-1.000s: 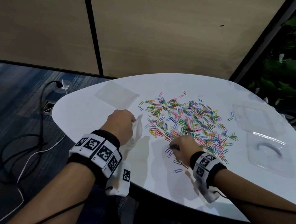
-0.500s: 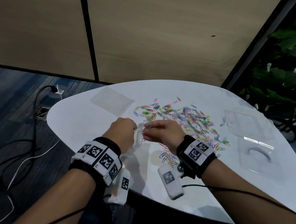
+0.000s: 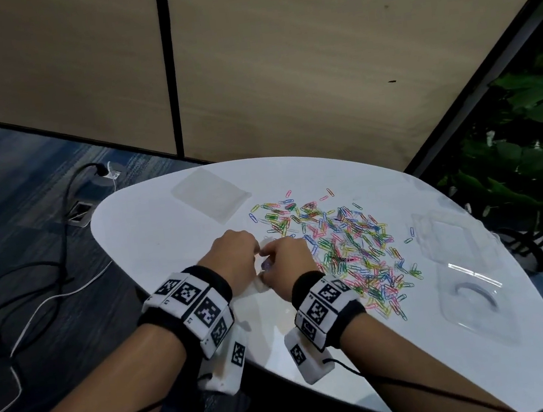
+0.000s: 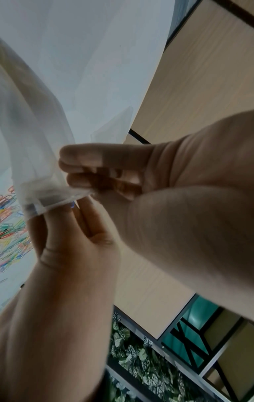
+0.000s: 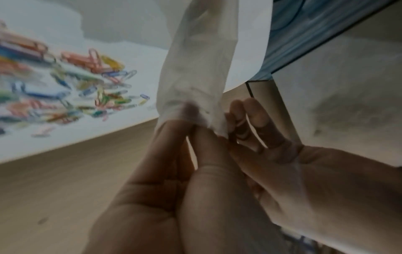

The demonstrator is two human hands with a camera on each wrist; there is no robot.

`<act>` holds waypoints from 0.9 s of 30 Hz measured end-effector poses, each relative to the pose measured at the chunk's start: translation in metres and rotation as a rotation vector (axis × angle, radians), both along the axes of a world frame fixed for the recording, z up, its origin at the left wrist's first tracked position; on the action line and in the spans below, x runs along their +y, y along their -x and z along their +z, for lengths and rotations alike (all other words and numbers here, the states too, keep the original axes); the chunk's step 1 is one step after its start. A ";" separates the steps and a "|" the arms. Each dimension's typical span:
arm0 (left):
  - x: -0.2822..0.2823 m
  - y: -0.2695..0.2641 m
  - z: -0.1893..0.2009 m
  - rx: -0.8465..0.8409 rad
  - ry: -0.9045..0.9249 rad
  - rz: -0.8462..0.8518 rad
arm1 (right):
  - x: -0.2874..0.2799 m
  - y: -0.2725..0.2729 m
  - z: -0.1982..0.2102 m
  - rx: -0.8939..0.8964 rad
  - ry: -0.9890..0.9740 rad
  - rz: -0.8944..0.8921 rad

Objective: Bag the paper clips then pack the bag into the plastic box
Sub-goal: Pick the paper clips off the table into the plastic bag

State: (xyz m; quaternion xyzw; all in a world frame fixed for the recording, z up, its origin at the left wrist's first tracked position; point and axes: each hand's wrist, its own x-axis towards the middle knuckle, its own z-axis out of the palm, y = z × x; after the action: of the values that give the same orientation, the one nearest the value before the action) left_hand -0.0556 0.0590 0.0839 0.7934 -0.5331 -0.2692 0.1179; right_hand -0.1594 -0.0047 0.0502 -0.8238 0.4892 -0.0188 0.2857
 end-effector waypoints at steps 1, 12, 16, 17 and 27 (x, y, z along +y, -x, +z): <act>0.000 0.001 -0.001 -0.011 -0.006 -0.002 | 0.001 -0.002 0.002 0.046 0.051 0.034; -0.001 -0.007 -0.002 -0.094 0.010 0.037 | -0.012 0.030 0.006 -0.422 -0.010 0.002; -0.001 -0.012 -0.004 -0.114 0.008 0.041 | -0.031 0.062 -0.017 0.073 0.079 0.155; -0.002 -0.012 -0.004 -0.119 0.005 0.036 | -0.031 0.071 -0.026 0.219 0.062 0.260; -0.006 -0.010 -0.006 -0.127 -0.041 0.006 | -0.014 0.143 -0.092 0.673 0.202 0.521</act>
State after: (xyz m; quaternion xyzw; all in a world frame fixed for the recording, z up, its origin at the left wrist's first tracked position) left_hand -0.0455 0.0529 0.0778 0.8128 -0.5315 -0.2287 0.0683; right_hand -0.3020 -0.0188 -0.0420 -0.9037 0.3265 0.2758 0.0237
